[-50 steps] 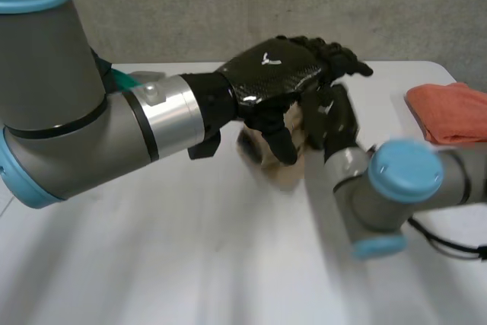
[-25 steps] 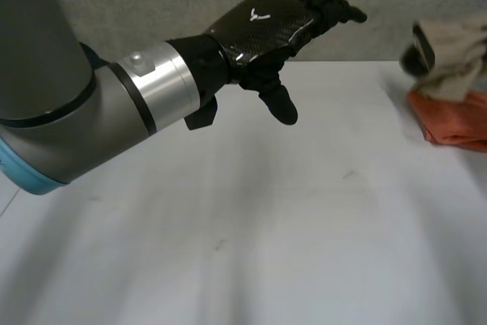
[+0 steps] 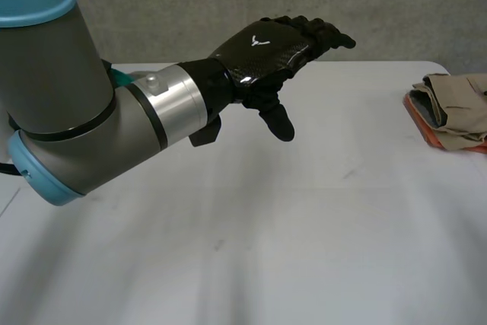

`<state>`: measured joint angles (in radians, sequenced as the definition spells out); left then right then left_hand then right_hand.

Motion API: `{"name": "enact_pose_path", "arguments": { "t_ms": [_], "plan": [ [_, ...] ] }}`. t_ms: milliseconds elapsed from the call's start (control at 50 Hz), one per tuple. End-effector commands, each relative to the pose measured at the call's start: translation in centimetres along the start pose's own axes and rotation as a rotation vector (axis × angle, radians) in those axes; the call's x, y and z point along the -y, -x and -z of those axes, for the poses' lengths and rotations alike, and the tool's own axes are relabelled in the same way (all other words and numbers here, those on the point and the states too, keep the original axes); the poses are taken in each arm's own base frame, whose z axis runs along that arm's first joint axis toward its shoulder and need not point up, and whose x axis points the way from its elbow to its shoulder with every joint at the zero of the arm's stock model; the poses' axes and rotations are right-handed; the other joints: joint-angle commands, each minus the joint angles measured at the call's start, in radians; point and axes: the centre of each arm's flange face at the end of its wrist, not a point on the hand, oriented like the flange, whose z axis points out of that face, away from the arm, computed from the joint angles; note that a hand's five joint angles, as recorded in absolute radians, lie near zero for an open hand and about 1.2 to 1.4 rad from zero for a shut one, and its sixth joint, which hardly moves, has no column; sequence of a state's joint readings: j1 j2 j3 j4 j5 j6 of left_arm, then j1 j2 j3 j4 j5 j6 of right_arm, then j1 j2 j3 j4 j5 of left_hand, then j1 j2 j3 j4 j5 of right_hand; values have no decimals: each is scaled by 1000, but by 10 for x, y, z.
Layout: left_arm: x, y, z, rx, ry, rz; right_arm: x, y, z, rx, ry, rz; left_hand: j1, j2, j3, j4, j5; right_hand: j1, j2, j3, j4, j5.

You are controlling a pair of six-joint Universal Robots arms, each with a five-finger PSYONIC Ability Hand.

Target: Fold the laundry.

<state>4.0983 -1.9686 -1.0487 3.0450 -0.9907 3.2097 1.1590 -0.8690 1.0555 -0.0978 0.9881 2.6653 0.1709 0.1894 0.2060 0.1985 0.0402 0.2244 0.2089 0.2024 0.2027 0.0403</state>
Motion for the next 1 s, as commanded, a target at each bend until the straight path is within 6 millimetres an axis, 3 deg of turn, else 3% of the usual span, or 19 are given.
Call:
{"name": "enact_pose_path", "arguments": {
  "t_ms": [20,100,140,180,200,240,300,340,380,440,460,540,600,700,800,840,900,960,1000],
  "plan": [
    [6,7,0,77,-13,-12,41,-55,31,-340,185,135,4,-15,-31,-24,-40,-50,-34,-28,-28,-40],
    [29,16,1,150,-73,-46,78,-85,32,-533,141,323,4,-15,-31,-24,-40,-50,-34,-28,-28,-40],
    [48,22,3,199,-122,-72,109,-73,24,-547,9,348,4,-15,-31,-24,-40,-50,-34,-28,-28,-40],
    [60,26,5,236,-155,-86,139,-49,19,-518,-113,339,4,-15,-31,-24,-40,-50,-34,-28,-28,-40],
    [72,30,8,273,-188,-102,167,-27,20,-486,-229,320,4,-15,-31,-24,-40,-50,-34,-28,-28,-40],
    [83,37,12,324,-217,-116,190,-5,26,-439,-329,295,4,-15,-31,-24,-40,-50,-34,-28,-28,-40],
    [96,76,29,507,-243,-144,212,40,41,-305,-463,247,7,-11,-28,-20,-36,-50,-34,-28,-28,-40],
    [93,121,48,678,-225,-167,217,81,54,-168,-543,225,19,1,-16,-9,-25,-50,-34,-28,-28,-40],
    [85,166,71,840,-181,-208,214,129,69,-15,-587,208,25,6,-10,-3,-19,-50,-34,-28,-28,-40],
    [66,204,87,951,-89,-275,199,174,84,123,-571,190,25,6,-10,-3,-19,-50,-34,-28,-28,-40],
    [45,228,93,1006,-1,-323,188,199,95,198,-544,173,22,4,-13,-5,-22,-50,-34,-28,-28,-40],
    [-20,279,107,1075,232,-430,156,238,116,318,-452,146,22,4,-13,-6,-22,-50,-34,-28,-28,-40],
    [-56,309,114,1106,312,-502,137,252,127,363,-395,144,25,6,-10,-3,-19,-50,-34,-28,-28,-40],
    [-146,362,124,1141,361,-627,91,274,142,439,-261,154,25,6,-10,-3,-19,-50,-34,-28,-28,-40],
    [-208,385,127,1089,353,-652,74,284,149,470,-217,199,75,56,40,47,31,-50,-34,-28,-28,-40],
    [-224,388,127,1079,362,-644,71,284,150,469,-207,210,197,179,162,170,154,-50,-34,-28,-28,-40],
    [-226,390,121,1081,349,-658,64,281,151,447,-175,219,1222,1204,1187,1195,1178,-50,-34,-28,-28,-40],
    [-216,379,106,1091,334,-671,64,279,150,434,-170,221,1225,1207,1190,1198,1182,-50,-34,-28,-28,-40],
    [-169,367,89,1133,259,-703,65,278,150,427,-173,223,1225,1207,1190,1198,1182,-50,-34,-28,-28,-40]
  ]
}}
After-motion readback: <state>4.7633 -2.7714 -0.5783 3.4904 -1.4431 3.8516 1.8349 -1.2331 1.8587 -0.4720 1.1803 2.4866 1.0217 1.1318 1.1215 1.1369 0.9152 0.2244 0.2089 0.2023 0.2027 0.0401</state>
